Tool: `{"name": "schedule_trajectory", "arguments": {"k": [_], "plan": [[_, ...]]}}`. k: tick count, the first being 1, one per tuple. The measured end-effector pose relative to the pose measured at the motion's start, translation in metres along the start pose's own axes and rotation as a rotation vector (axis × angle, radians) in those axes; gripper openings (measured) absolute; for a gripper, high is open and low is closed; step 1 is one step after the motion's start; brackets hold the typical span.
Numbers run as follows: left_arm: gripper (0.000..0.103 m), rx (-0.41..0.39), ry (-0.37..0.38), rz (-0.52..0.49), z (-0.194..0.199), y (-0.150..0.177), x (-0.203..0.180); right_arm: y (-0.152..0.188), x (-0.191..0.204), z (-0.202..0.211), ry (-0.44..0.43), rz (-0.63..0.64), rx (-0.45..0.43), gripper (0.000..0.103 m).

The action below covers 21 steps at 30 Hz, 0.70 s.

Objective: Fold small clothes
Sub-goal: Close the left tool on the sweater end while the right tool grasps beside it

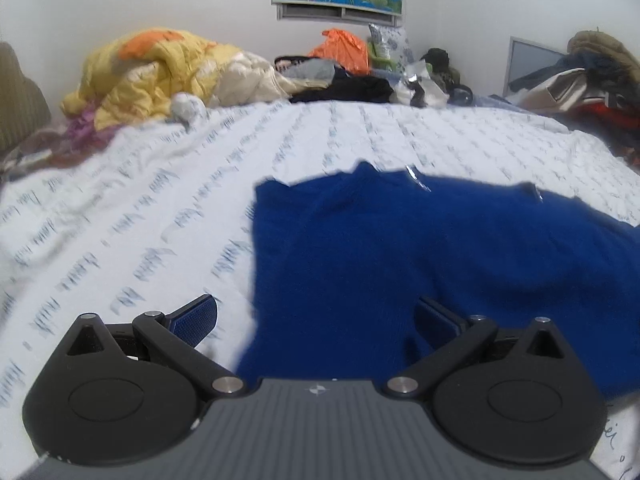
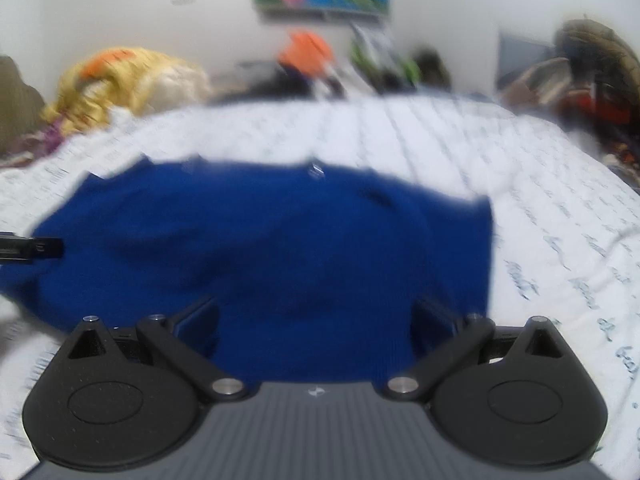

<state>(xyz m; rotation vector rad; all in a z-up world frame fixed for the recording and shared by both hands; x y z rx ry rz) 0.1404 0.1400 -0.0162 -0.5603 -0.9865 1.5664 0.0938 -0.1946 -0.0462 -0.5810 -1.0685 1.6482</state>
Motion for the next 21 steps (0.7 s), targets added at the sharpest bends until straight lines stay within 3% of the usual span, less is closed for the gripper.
{"name": "schedule_trajectory", "arguments": {"k": [4, 6, 12, 18, 21], "plan": [[0.103, 0.034, -0.053, 0.030, -0.015, -0.022, 0.027, -0.011, 0.047, -0.003, -0.054, 0.116, 0.008, 0.103], [0.103, 0.081, -0.029, 0.077, -0.031, -0.029, 0.039, -0.013, 0.076, -0.009, -0.095, 0.187, 0.022, 0.103], [0.103, 0.310, 0.160, 0.234, -0.088, -0.035, 0.054, -0.003, 0.161, -0.031, -0.157, 0.372, 0.072, 0.103], [0.103, 0.389, 0.351, 0.348, -0.107, -0.049, 0.048, 0.019, 0.228, -0.059, -0.080, 0.668, 0.061, 0.103], [0.103, 0.386, 0.398, 0.350, -0.109, -0.053, 0.036, 0.023, 0.249, -0.073, -0.051, 0.741, 0.046, 0.103]]}}
Point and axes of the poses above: each gripper's, at about its wrist camera, not at the fingertips, and z roughly against the way its jaws point, x to its left, y to its underside, the point moved 7 cm from there along -z, roughly the way its jaws point, and after that the axes turned 14 degrees about -y, right-handed, at the moved point
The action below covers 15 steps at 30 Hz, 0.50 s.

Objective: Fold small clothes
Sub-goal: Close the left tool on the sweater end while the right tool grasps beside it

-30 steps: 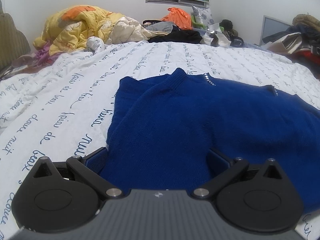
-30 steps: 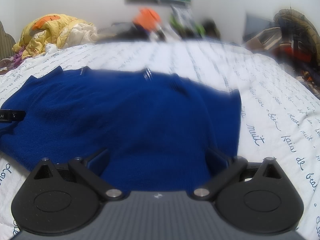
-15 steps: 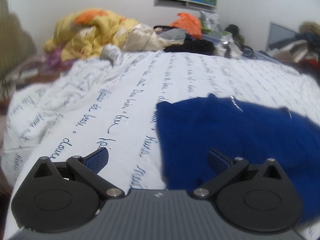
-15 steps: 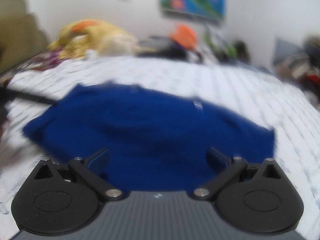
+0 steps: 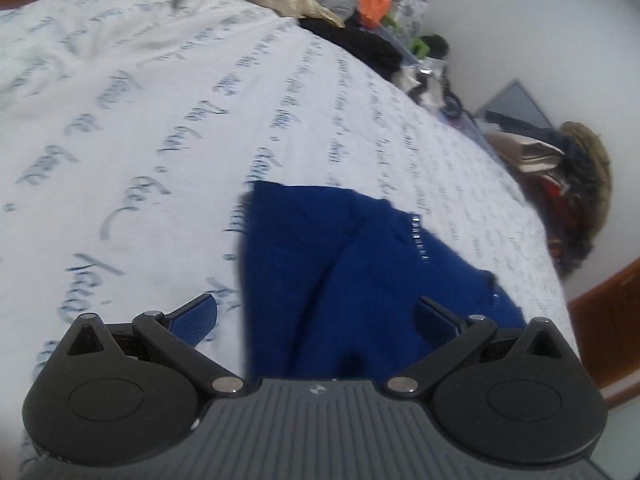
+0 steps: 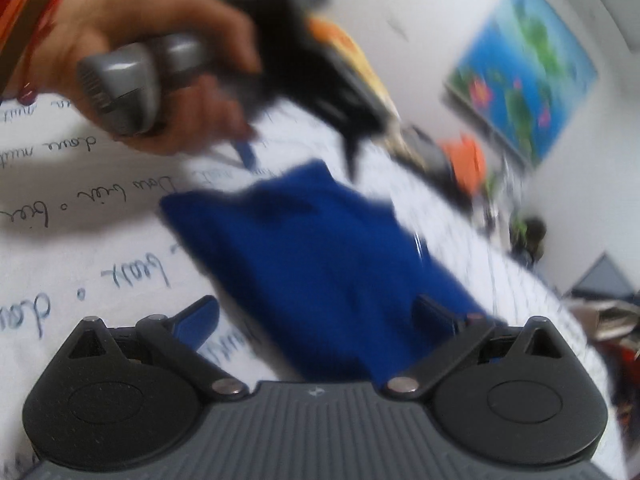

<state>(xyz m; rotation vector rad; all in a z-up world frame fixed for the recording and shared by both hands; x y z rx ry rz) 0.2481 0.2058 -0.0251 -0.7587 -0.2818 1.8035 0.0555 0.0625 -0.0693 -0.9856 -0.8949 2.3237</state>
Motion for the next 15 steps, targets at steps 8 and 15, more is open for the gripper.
{"name": "schedule_trajectory", "arguments": {"k": [8, 15], "plan": [[0.095, -0.059, -0.020, -0.148, -0.014, 0.005, -0.029, -0.018, 0.005, -0.025, 0.110, 0.047, -0.036, 0.103], [0.038, -0.042, -0.082, -0.135, -0.020, -0.006, -0.025, -0.031, 0.014, -0.037, 0.070, 0.108, -0.025, 0.055]]}}
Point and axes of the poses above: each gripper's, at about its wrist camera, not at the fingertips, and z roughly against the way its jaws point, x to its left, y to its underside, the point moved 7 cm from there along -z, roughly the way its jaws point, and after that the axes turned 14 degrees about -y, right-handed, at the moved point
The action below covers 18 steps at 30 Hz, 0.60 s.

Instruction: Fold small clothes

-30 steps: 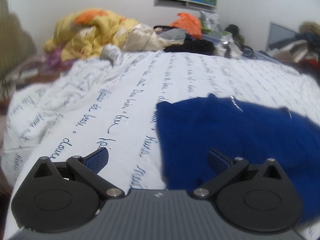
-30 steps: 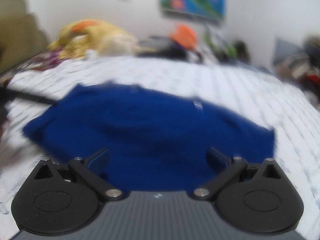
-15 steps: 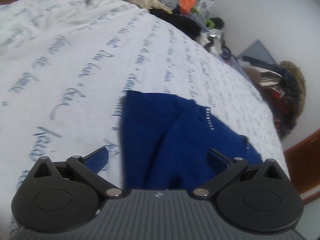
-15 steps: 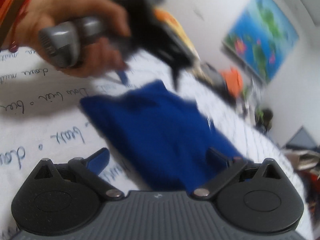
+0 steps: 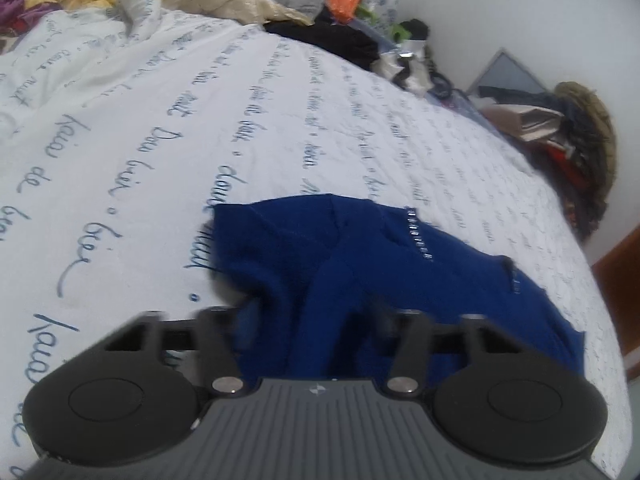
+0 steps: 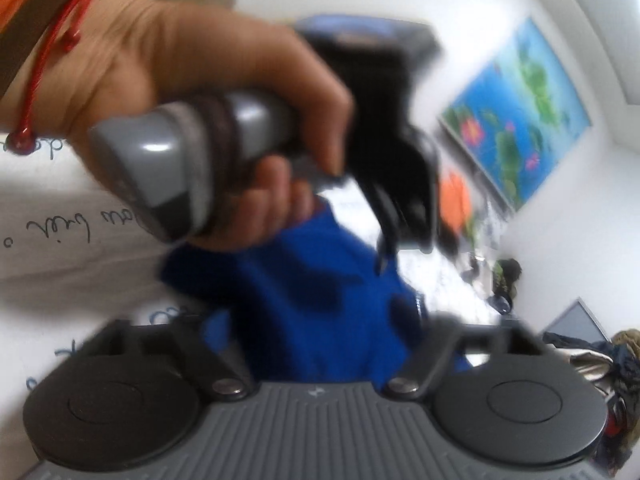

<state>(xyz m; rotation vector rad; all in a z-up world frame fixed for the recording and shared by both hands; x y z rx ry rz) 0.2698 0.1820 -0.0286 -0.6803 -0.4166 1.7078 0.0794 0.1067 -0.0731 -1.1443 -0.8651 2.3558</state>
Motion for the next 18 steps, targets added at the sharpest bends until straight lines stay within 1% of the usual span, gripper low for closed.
{"name": "schedule_trajectory", "arguments": {"k": [1, 2, 3, 4, 5, 8, 10, 12, 14, 18], "plan": [[0.027, 0.006, -0.018, 0.004, -0.001, -0.002, 0.002, -0.001, 0.003, -0.002, -0.003, 0.012, 0.003, 0.049], [0.018, 0.015, -0.023, 0.014, -0.002, -0.003, 0.004, -0.001, 0.006, -0.005, -0.005, 0.028, 0.004, 0.038], [0.014, 0.022, -0.023, 0.028, -0.003, -0.003, 0.005, 0.000, 0.010, -0.006, -0.010, 0.041, 0.007, 0.028], [0.013, 0.021, -0.027, 0.035, -0.002, -0.004, 0.005, 0.001, 0.013, -0.005, -0.016, 0.050, 0.007, 0.022], [0.011, 0.013, -0.035, 0.035, 0.000, -0.004, 0.005, 0.001, 0.016, -0.006, -0.026, 0.064, 0.007, 0.011], [0.010, -0.027, -0.082, -0.008, 0.011, -0.005, -0.004, 0.003, 0.017, 0.001, -0.040, 0.084, -0.025, 0.008], [0.010, -0.059, -0.110, -0.040, 0.022, -0.008, -0.013, 0.004, 0.012, 0.010, -0.053, 0.053, -0.054, 0.008], [0.010, -0.076, -0.123, -0.039, 0.034, -0.014, -0.022, 0.004, -0.001, 0.022, -0.068, -0.018, -0.087, 0.007], [0.010, -0.087, -0.129, -0.034, 0.047, -0.023, -0.033, 0.005, -0.023, 0.032, -0.080, -0.108, -0.124, 0.007], [0.010, -0.086, -0.149, -0.024, 0.066, -0.035, -0.065, 0.011, -0.063, 0.052, -0.086, -0.281, -0.184, 0.007]]}}
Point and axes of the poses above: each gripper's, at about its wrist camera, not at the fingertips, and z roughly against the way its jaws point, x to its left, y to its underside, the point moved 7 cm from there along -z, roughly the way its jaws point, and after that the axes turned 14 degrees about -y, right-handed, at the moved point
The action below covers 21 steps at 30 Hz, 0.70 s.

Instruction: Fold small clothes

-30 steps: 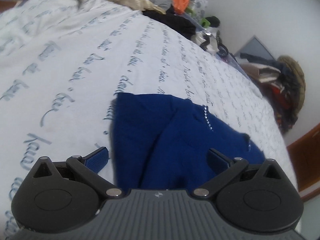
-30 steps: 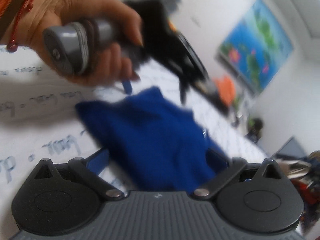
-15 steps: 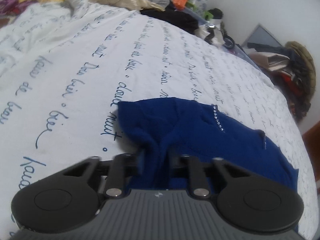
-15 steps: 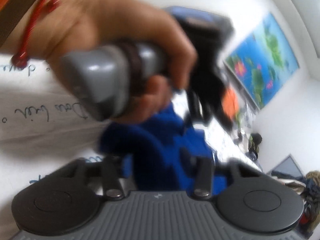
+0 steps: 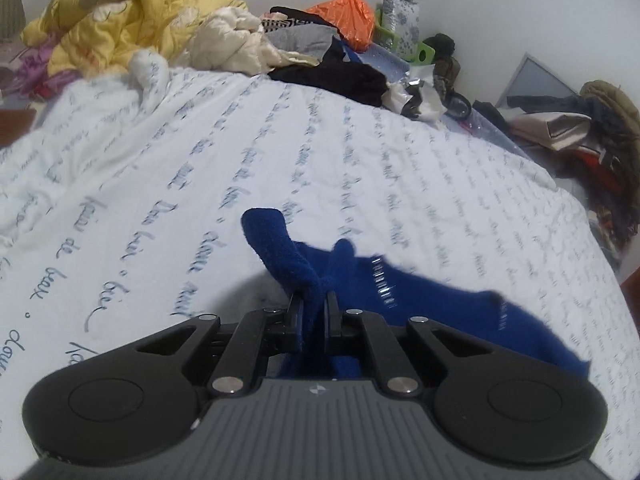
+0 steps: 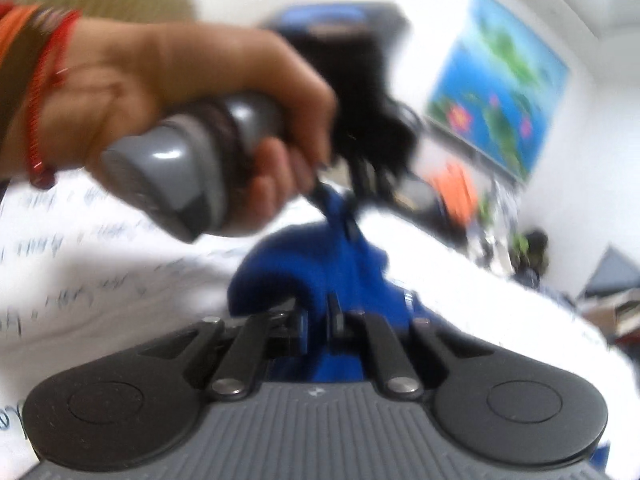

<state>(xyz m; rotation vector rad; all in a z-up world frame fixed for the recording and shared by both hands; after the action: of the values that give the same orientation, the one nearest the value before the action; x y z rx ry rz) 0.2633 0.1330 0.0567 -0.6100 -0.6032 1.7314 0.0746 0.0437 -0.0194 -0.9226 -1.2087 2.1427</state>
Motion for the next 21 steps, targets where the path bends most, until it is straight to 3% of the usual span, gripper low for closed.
{"name": "schedule_trajectory", "arguments": {"k": [4, 12, 21], "plan": [[0.010, -0.039, 0.007, -0.030, 0.021, -0.009, -0.042, -0.004, -0.037, 0.026, 0.030, -0.117, -0.056, 0.007], [0.010, -0.084, 0.074, -0.113, 0.046, -0.007, -0.138, 0.012, -0.095, 0.079, 0.126, -0.230, -0.128, 0.007], [0.010, -0.090, 0.162, -0.299, 0.040, 0.034, -0.253, 0.061, -0.163, 0.128, 0.260, -0.372, -0.132, 0.006]]}}
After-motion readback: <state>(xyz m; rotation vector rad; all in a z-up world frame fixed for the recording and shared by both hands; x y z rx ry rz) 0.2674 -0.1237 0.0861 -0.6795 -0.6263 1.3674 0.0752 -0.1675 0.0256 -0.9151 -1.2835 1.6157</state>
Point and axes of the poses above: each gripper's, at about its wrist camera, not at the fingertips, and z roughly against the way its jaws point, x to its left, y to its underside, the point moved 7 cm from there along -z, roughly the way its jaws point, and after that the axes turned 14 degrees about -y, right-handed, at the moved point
